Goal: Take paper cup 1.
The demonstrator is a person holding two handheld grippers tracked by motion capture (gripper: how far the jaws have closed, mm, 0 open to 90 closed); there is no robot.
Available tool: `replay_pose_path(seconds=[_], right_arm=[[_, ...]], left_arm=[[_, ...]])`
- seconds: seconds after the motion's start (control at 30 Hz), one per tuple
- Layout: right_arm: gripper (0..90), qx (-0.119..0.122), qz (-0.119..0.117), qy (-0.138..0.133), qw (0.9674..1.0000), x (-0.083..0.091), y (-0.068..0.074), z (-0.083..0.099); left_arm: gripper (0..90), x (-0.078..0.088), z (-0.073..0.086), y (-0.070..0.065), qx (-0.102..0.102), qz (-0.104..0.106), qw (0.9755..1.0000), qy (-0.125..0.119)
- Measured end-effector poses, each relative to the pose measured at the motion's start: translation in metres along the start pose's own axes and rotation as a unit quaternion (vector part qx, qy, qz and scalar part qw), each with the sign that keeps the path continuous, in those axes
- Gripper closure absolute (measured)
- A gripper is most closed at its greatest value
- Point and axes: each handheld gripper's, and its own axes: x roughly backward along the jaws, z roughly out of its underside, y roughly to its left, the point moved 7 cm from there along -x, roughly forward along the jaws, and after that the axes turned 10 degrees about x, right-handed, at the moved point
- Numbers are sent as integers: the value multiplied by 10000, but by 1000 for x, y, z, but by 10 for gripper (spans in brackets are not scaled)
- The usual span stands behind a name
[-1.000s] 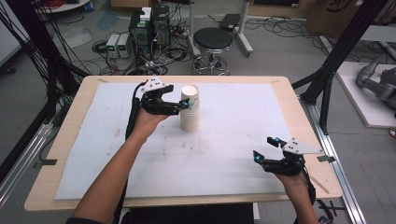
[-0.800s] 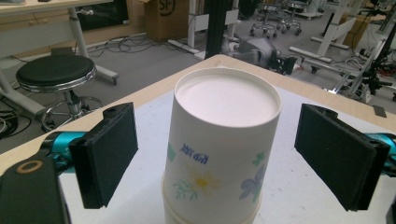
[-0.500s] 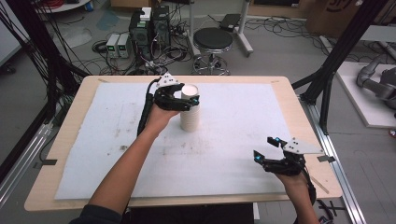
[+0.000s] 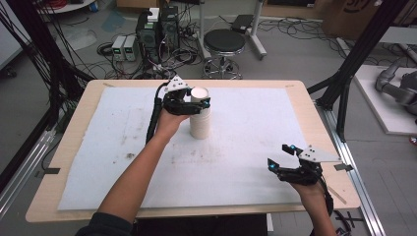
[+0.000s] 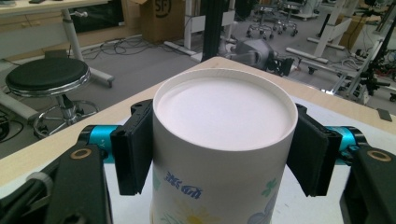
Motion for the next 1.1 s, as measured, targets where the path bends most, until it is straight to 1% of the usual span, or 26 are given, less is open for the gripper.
replay_pose_path(seconds=[0.1,0.13,0.17,0.27,0.3,0.4,0.53,0.63,0.73,0.87,0.9,1.0,1.1], right_arm=[[207,6,13,5,10000,0,0,0],[207,10,8,8,10000,0,0,0],[207,0,8,8,10000,0,0,0],[207,-2,4,7,10000,0,0,0],[207,25,-5,1,10000,0,0,0],[207,19,-24,1,10000,0,1,-1],[207,31,-16,-15,10000,0,1,-1],[207,42,-8,-26,10000,0,0,-1],[207,33,-12,-24,10000,1,1,-1],[207,13,-37,-24,10000,0,2,-2],[207,5,-54,-23,10000,0,2,-2],[207,31,-82,-17,10000,-1,3,-2],[207,40,-108,-40,9999,-2,4,-4]], left_arm=[[319,1,-3,-1,2,22,10000,-14],[319,4,-9,-4,-10,42,10000,-88],[319,4,-9,-4,-10,42,10000,-88],[320,9,-22,-8,-31,104,9996,-266],[321,11,-27,-9,-1,114,9994,-339],[324,16,-40,-12,8,171,9988,-464],[328,26,-57,-17,101,311,9970,-695],[329,34,-67,-19,33,328,9962,-811],[332,43,-77,-24,-15,353,9946,-971],[333,58,-89,-27,-98,351,9940,-1035],[333,67,-93,-29,-107,391,9933,-1079],[333,75,-96,-31,-128,397,9931,-1098],[333,86,-95,-34,-190,399,9936,-1038]])
